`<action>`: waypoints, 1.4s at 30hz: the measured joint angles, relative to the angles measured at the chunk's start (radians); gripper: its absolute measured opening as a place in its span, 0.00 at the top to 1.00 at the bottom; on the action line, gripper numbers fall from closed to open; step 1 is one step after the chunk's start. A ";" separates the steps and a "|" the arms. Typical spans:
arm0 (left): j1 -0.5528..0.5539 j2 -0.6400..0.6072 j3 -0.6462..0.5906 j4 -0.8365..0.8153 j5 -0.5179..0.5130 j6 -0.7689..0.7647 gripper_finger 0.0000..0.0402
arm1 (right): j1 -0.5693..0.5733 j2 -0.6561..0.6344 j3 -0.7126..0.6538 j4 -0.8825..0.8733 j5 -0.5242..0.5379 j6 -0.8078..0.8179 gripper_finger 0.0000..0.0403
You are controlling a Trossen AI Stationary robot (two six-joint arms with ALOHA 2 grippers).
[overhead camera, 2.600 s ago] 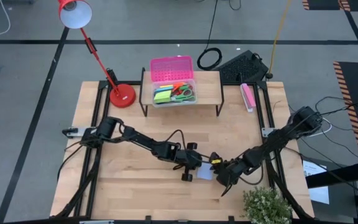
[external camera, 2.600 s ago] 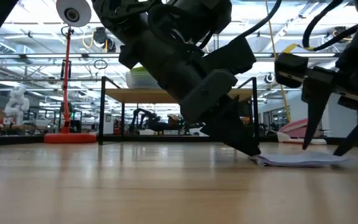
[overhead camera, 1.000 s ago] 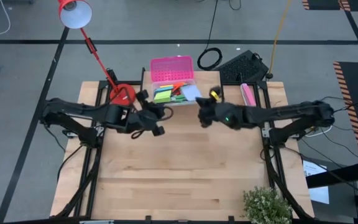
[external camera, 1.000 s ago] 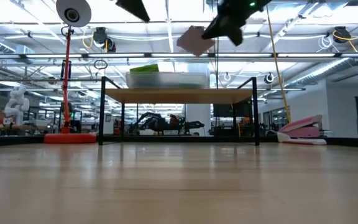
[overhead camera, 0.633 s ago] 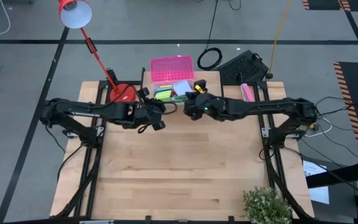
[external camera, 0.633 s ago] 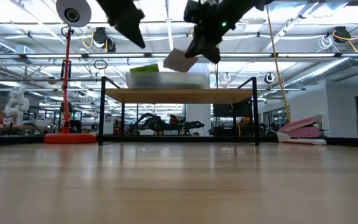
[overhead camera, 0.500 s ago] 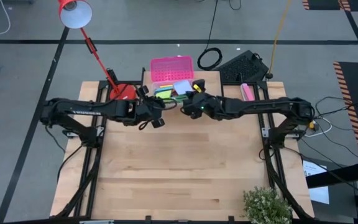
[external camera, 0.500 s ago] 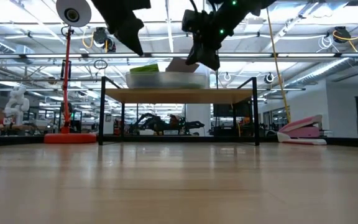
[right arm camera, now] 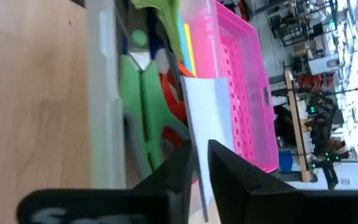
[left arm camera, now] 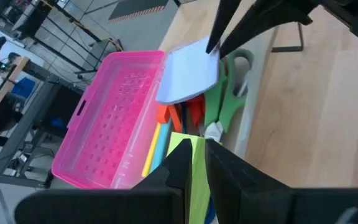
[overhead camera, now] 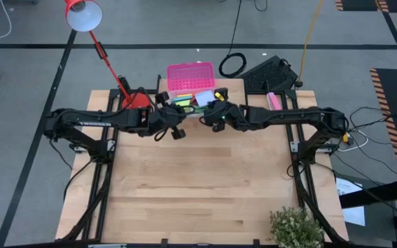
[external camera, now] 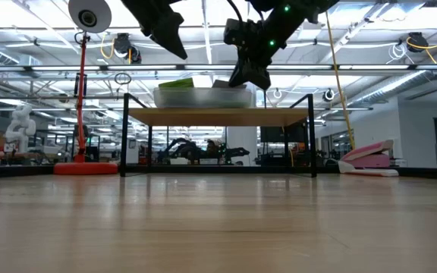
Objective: Pack school essentials
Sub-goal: Put the light blue sticky notes into the pink supply box on the shelf, then adjust the light green sticky notes in the pink supply box on the shelf
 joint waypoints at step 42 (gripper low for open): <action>0.220 0.106 0.001 0.027 0.316 0.019 0.88 | 0.088 -0.427 -0.332 0.091 -0.256 0.368 0.61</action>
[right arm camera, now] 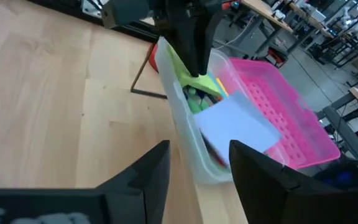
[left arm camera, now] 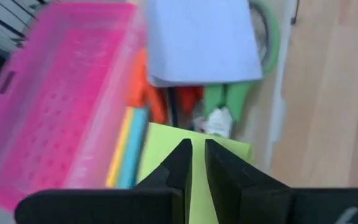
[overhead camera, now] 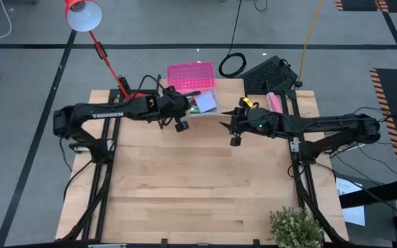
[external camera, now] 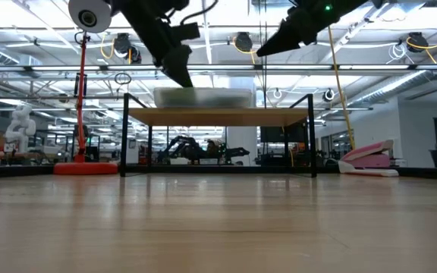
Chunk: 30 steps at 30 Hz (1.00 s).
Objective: Pack school essentials
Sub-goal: Adjust the light green sticky notes in the pink supply box on the shelf, then return to Home Position
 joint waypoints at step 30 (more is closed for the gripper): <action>-0.318 -0.228 -0.113 0.222 -0.003 -0.031 0.99 | 0.137 -0.166 -0.047 -0.066 -0.190 0.168 0.98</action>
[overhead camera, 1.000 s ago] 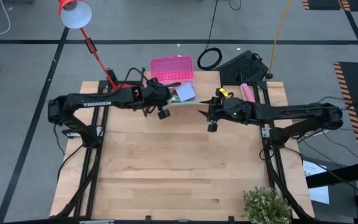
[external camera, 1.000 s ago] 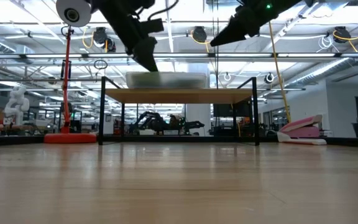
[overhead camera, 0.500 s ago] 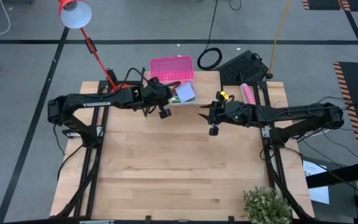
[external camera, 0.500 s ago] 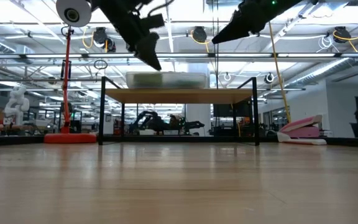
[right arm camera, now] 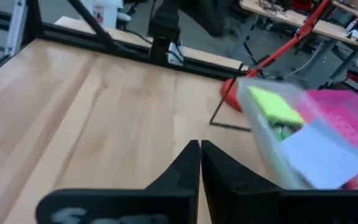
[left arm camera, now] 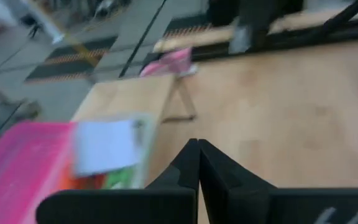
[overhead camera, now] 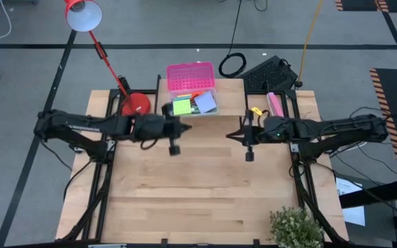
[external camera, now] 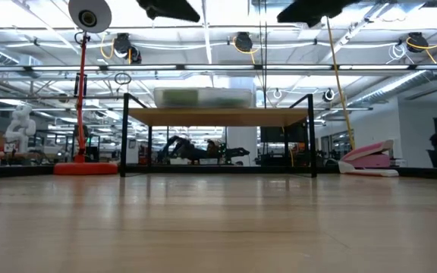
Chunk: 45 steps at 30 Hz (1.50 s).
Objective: Pack school essentials
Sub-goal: Return to Home Position
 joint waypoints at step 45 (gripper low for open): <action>-0.122 -0.776 -1.105 0.757 0.146 -0.148 0.99 | 0.025 -0.788 -0.845 0.380 -0.150 -0.010 1.00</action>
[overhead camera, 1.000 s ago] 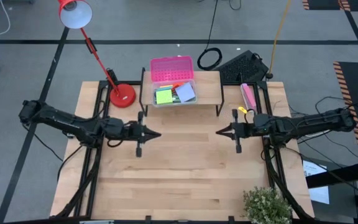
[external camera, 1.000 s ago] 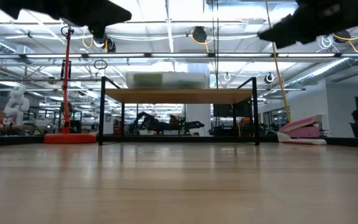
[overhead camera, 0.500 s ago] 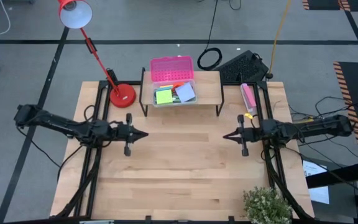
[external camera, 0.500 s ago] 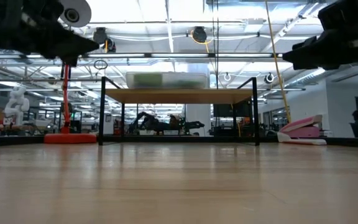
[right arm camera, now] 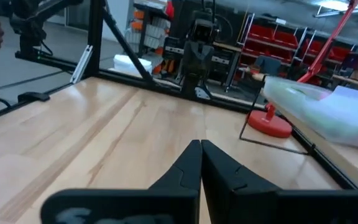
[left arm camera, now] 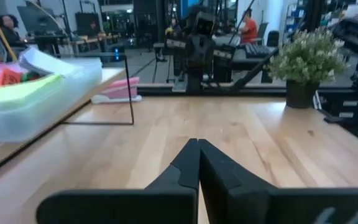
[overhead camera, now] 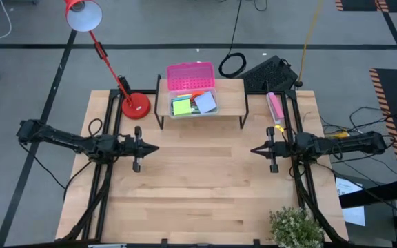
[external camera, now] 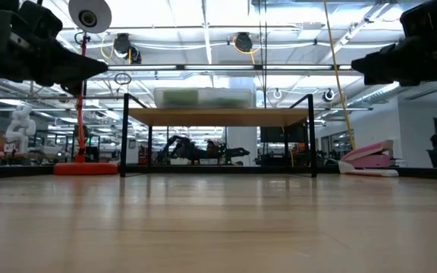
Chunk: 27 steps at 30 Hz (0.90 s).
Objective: Pack school essentials
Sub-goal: Return to Home Position
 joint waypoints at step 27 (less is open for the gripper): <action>0.000 -0.076 0.000 -0.030 0.010 0.052 0.99 | 0.000 -0.244 -0.005 -0.203 -0.001 -0.055 1.00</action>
